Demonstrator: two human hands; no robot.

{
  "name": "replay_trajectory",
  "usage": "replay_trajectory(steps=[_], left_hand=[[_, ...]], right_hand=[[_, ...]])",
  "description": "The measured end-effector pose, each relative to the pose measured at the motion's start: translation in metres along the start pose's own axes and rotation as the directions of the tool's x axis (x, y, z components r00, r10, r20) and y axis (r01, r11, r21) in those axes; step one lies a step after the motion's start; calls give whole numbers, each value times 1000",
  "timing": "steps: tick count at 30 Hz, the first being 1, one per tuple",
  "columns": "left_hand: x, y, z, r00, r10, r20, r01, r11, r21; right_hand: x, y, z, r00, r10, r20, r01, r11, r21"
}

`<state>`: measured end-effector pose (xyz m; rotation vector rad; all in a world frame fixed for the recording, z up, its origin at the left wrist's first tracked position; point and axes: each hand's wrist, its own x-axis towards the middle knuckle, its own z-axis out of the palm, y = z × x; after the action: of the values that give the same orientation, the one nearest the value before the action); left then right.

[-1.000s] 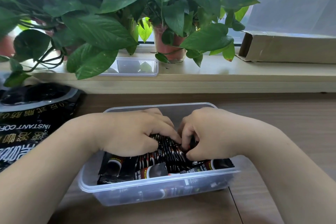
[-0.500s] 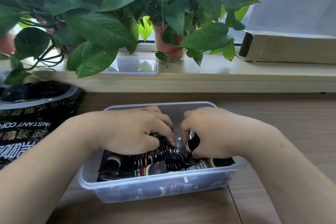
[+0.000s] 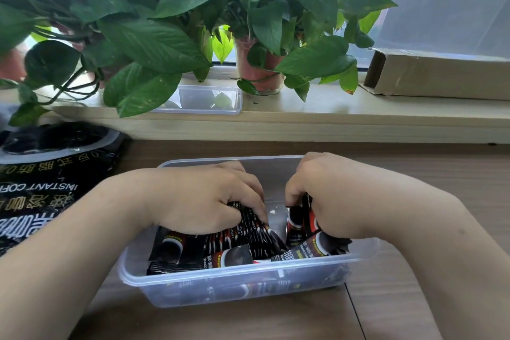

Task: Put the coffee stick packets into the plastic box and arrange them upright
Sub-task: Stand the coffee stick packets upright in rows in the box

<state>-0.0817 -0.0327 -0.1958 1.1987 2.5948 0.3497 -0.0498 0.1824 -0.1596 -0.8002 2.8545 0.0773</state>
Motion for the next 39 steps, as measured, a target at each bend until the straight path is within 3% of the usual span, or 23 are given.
replay_trajectory(steps=[9, 13, 15, 22, 28, 39], left_hand=[[0, -3, 2, 1000, 12, -7, -13, 1000, -16], [1, -3, 2, 1000, 7, 3, -7, 1000, -21], [1, -3, 2, 1000, 9, -11, -10, 1000, -26], [1, -6, 3, 1000, 23, 2, -23, 999, -32], [-1, -1, -1, 1000, 16, 27, -16, 1000, -13], [-5, 8, -5, 999, -2, 54, 2, 1000, 5]], right_hand=[[7, 10, 5, 990, -43, 131, 36, 998, 56], [5, 13, -9, 950, -232, 208, 262, 956, -132], [2, 14, -21, 928, -303, 217, 337, 930, -143], [16, 10, -32, 901, -295, 318, 360, 918, -167], [32, 8, -31, 834, -311, 455, 403, 908, -117], [33, 8, -40, 867, -334, 369, 426, 883, -200]])
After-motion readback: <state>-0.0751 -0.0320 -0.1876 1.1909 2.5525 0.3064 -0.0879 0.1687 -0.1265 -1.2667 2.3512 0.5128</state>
